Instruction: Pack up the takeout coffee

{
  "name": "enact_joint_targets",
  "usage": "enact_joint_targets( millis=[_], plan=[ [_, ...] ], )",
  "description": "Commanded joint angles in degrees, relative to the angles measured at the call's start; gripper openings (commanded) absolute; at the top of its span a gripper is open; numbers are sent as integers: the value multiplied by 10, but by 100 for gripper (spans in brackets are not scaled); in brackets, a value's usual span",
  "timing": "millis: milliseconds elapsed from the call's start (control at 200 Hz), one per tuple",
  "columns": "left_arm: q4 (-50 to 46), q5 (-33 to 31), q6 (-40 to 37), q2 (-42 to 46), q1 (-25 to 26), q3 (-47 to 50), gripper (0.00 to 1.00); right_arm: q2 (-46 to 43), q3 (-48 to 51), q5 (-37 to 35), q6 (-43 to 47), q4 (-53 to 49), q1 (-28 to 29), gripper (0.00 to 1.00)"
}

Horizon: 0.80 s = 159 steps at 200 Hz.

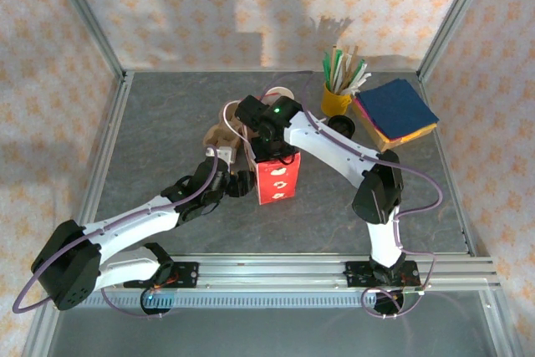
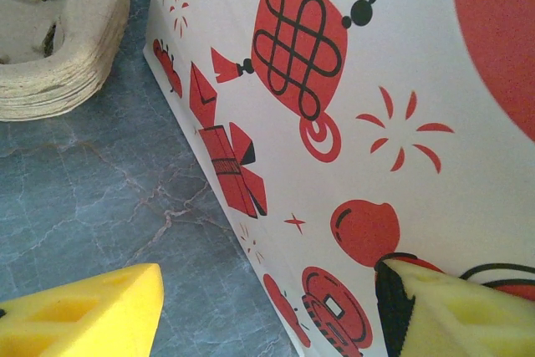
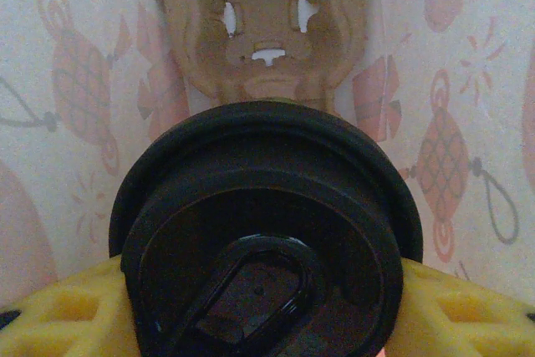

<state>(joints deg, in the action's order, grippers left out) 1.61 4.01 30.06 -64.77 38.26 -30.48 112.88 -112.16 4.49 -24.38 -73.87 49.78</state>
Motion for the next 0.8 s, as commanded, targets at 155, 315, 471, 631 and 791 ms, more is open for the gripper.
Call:
enact_joint_targets(
  millis=[155, 315, 471, 631, 791],
  plan=[
    [20, 0, -5, -2, 5, 7, 70, 1, -8, -5, 7, -10, -3, 56],
    [13, 2, -6, -11, 5, 0, 70, -2, -23, -8, 9, -10, -2, 56],
    [15, 1, -7, -9, 5, 2, 70, -10, -26, -6, 9, -11, -3, 55],
    [15, 2, -6, -15, 5, -1, 70, -23, -22, -2, 8, -11, -2, 55],
    [15, 1, -6, -18, 5, -3, 70, -35, -16, 1, 6, -11, -1, 55]
  ],
)
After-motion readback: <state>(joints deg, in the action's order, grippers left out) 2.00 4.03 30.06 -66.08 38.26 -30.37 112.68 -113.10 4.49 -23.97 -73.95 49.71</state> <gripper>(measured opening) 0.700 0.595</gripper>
